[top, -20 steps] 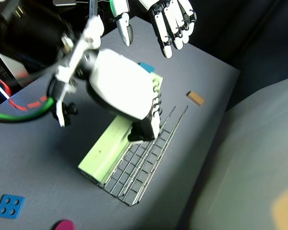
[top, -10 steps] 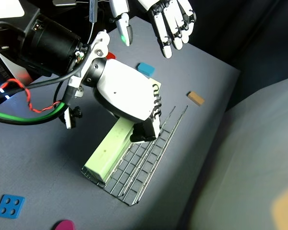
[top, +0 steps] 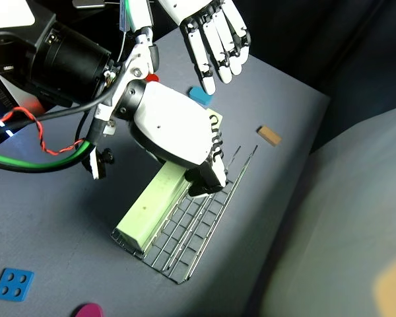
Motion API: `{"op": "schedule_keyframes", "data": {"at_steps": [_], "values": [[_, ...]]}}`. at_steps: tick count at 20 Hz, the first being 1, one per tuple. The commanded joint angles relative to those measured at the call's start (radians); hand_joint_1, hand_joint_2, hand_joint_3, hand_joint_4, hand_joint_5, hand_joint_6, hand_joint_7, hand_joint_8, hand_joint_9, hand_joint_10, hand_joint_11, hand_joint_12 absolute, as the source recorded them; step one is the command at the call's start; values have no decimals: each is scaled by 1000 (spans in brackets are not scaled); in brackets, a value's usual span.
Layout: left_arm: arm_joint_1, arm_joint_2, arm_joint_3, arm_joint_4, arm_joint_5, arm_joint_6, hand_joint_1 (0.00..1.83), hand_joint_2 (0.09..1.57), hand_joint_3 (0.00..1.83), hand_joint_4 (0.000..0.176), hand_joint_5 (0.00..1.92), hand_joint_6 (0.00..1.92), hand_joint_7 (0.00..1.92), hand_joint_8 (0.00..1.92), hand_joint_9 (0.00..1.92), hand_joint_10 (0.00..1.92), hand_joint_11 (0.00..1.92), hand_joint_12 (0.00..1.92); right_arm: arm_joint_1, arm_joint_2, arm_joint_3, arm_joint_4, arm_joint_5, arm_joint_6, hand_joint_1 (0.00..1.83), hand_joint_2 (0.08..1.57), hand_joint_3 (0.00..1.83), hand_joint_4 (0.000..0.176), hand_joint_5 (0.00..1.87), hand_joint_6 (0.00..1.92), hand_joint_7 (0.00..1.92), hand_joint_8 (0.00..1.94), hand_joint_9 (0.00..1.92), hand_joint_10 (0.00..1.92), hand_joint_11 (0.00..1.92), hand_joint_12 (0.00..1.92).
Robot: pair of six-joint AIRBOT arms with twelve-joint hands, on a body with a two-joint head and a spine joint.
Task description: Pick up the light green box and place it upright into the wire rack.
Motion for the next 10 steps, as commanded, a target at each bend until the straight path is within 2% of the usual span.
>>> {"op": "schedule_keyframes", "data": {"at_steps": [1, 2, 3, 4, 5, 6, 7, 8, 10], "values": [[-5, -2, -5, 83, -30, 0, 146, 1201, 0, 94, 381, 0, 362, 1, 283, 1, 0, 773, 4, 3, 1, -72, 17, -8, 921, 1125, 0, 0, 714, 170, 714, 353, 451, 900, 412, 1552], [-4, -2, -5, 83, -30, -1, 146, 1201, 0, 94, 381, 0, 363, 1, 283, 1, 0, 775, 3, 4, -1, -72, 17, -10, 901, 1106, 0, 0, 686, 92, 691, 247, 422, 833, 359, 1541], [-3, -2, -5, 83, -30, -1, 146, 1201, 0, 94, 381, 0, 363, 1, 283, 1, 0, 775, 2, 5, -2, -72, 16, -11, 901, 1106, 0, 0, 686, 92, 691, 247, 422, 833, 359, 1541], [-2, -4, -5, 83, -30, -1, 148, 1200, 0, 93, 384, 1, 363, 1, 283, 1, 0, 776, 3, 6, -4, -72, 15, -11, 882, 1065, 0, 0, 606, 15, 647, 102, 396, 678, 295, 1473], [-1, -5, -5, 83, -30, -1, 156, 1197, 0, 92, 384, 1, 363, 1, 283, 1, 0, 776, 3, 7, -7, -72, 14, -12, 853, 1049, 0, 0, 545, 2, 614, 52, 383, 592, 250, 1449], [-1, -6, -5, 84, -30, -1, 157, 1197, 0, 92, 384, 1, 363, 1, 284, 1, 0, 775, 5, 10, -12, -72, 13, -14, 822, 1032, 0, 0, 492, 0, 578, 20, 370, 502, 189, 1437], [-1, -7, -5, 84, -30, -1, 157, 1197, 0, 92, 384, 1, 363, 1, 284, 1, 0, 775, 6, 12, -14, -73, 12, -15, 822, 1032, 0, 0, 492, 0, 578, 20, 370, 502, 189, 1437], [-1, -11, -5, 85, -30, -5, 159, 1196, 0, 92, 384, 1, 363, 1, 284, 1, 0, 774, 11, 19, -24, -73, 8, -15, 740, 1016, 0, 0, 398, 0, 497, 0, 348, 282, 66, 1397], [-1, -17, -6, 85, -30, -9, 160, 1196, 0, 92, 385, 1, 363, 1, 284, 1, 0, 773, 23, 35, -45, -73, 0, -15, 679, 1012, 0, 0, 347, 0, 459, 0, 332, 167, 15, 1366]]}}
